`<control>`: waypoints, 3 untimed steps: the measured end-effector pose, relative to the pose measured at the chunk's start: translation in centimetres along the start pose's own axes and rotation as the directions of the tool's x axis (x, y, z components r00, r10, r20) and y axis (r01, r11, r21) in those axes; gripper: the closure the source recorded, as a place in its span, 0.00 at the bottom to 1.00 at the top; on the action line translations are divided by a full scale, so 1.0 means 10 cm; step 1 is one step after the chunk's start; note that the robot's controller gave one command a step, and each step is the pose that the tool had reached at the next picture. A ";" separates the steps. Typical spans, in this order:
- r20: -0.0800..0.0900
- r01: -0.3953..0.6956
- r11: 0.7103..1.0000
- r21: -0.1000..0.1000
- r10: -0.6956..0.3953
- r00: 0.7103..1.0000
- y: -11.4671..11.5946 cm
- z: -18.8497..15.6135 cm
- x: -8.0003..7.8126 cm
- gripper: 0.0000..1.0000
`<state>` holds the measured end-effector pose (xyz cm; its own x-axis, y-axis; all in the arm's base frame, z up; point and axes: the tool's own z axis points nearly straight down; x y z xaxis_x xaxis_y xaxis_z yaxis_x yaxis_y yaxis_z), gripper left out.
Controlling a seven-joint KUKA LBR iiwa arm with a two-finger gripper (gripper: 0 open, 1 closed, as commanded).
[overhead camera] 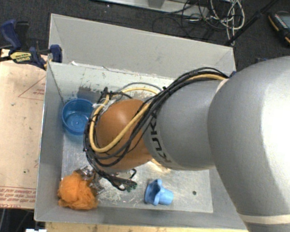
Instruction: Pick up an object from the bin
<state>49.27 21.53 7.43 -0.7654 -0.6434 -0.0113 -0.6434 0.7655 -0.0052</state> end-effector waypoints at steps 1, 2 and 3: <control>-0.012 0.075 0.997 -0.008 -0.076 0.997 -0.09 -0.27 -0.17 1.00; -0.011 0.094 0.996 -0.008 -0.094 0.996 -0.13 -0.39 -0.22 1.00; 0.000 0.079 0.997 -0.003 -0.079 0.997 -0.12 -0.69 -0.32 1.00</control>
Offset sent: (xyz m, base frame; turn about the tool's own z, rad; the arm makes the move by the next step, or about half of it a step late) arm 0.0157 0.0111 0.1501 -0.2305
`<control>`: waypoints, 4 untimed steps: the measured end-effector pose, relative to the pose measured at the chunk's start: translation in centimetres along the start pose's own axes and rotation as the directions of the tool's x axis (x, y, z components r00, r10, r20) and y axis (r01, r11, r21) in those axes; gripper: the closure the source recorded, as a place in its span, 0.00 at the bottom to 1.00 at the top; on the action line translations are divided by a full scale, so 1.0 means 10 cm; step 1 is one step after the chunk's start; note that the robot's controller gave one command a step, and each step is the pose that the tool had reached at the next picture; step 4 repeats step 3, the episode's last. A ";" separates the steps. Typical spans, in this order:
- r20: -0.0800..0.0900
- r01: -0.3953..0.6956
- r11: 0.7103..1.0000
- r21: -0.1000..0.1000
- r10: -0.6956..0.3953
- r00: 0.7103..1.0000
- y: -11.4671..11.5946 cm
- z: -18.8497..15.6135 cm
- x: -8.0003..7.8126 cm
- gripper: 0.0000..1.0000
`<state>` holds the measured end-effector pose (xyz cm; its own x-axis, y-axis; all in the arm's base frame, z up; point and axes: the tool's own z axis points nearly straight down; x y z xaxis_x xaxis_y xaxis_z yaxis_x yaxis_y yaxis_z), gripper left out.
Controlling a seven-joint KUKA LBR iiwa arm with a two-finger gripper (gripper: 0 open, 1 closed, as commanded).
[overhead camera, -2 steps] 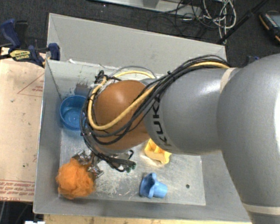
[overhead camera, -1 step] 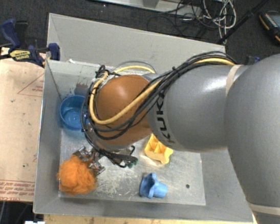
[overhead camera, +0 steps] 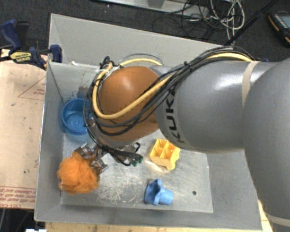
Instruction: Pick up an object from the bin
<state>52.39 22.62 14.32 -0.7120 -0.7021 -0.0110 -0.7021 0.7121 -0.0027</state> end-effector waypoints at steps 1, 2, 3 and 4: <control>-0.016 -0.084 0.996 -0.006 0.084 0.996 0.04 0.08 0.00 1.00; -0.012 0.105 0.994 -0.007 -0.105 0.994 -0.07 -0.46 -0.05 1.00; -0.005 0.234 0.972 -0.004 -0.234 0.972 -0.15 -0.85 -0.07 1.00; -0.005 0.234 0.972 -0.004 -0.234 0.972 -0.15 -0.85 -0.07 1.00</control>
Offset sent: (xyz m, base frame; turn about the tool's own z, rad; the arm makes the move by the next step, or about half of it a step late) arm 0.0298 -0.0160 0.1460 -0.2094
